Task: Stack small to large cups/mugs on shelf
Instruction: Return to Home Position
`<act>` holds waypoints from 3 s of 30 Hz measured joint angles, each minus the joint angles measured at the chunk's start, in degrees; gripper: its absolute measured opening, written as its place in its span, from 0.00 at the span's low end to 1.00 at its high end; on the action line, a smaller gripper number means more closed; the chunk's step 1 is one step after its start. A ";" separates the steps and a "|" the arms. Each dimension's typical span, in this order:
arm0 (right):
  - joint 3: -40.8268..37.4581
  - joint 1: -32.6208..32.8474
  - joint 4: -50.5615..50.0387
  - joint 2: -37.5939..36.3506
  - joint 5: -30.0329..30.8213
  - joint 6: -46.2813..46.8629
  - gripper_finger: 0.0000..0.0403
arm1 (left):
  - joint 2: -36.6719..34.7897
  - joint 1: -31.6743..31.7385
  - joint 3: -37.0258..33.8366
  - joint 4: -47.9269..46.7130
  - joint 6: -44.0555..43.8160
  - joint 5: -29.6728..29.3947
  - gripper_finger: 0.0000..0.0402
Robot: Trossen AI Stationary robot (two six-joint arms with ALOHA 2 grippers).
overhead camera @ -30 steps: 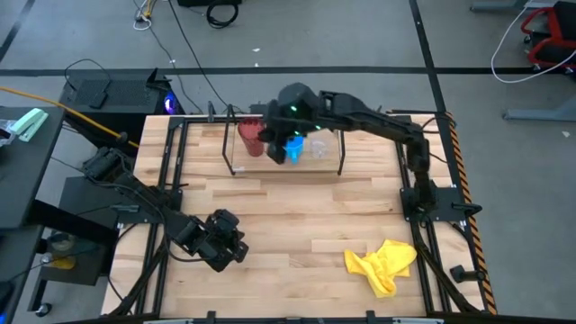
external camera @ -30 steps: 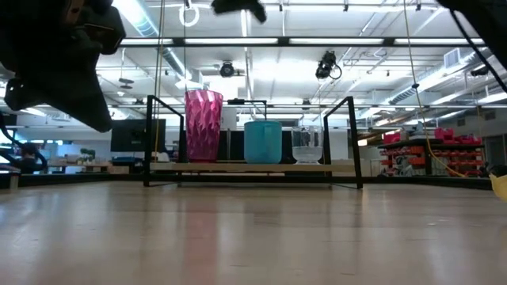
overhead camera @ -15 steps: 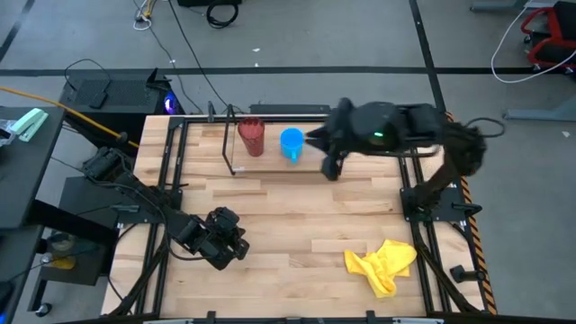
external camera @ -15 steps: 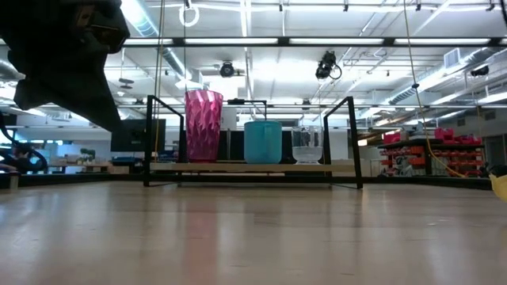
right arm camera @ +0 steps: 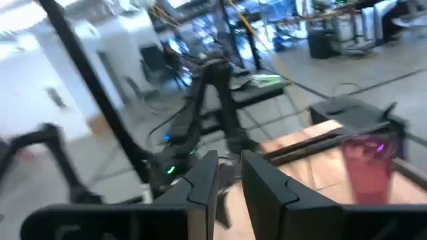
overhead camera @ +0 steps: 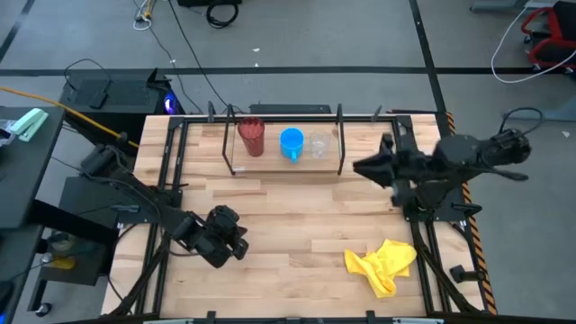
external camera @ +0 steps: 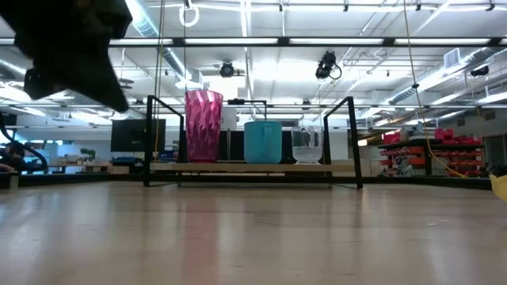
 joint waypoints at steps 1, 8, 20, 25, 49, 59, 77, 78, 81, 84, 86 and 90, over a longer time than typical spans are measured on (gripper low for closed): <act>-3.51 0.94 2.27 -2.37 0.26 0.75 0.18 | -1.31 0.11 0.04 -0.08 0.55 -0.49 0.04; -21.70 2.29 19.00 -15.78 1.77 5.55 0.18 | -14.31 0.41 0.15 -1.01 9.69 -13.44 0.07; -24.24 2.24 26.62 -23.05 -0.85 17.54 0.18 | -39.10 0.23 0.22 2.71 28.64 -23.35 0.04; -20.10 2.24 25.59 -23.04 -7.54 17.77 0.18 | -44.51 -0.66 0.22 6.32 29.18 -23.25 0.06; -23.00 2.20 27.87 -38.70 -7.01 15.42 0.18 | -58.32 -1.66 -5.35 -3.47 27.81 -21.70 0.08; -48.02 2.18 64.62 -50.58 -17.22 11.01 0.18 | -69.02 -1.80 -16.94 22.16 49.45 -17.98 0.07; -65.43 2.20 86.20 -51.70 -17.49 11.13 0.18 | -81.80 -1.82 -36.12 51.70 68.52 -5.63 0.08; -65.11 2.20 85.36 -51.42 -17.63 11.07 0.18 | -81.81 -1.81 -36.38 52.01 67.90 -5.63 0.08; -65.52 2.20 85.33 -51.41 -17.65 11.07 0.18 | -81.77 -1.82 -38.33 51.30 67.19 -5.72 0.07; -65.73 2.20 81.68 -51.38 -17.71 11.16 0.18 | -81.81 -1.78 -39.89 52.19 65.97 -6.03 0.06; -65.73 2.20 77.92 -51.38 -17.71 11.24 0.18 | -81.75 -1.77 -41.25 51.53 65.23 -6.87 0.06; -65.73 2.20 69.34 -51.38 -16.67 11.85 0.18 | -81.79 -1.75 -43.17 52.52 64.23 -7.79 0.07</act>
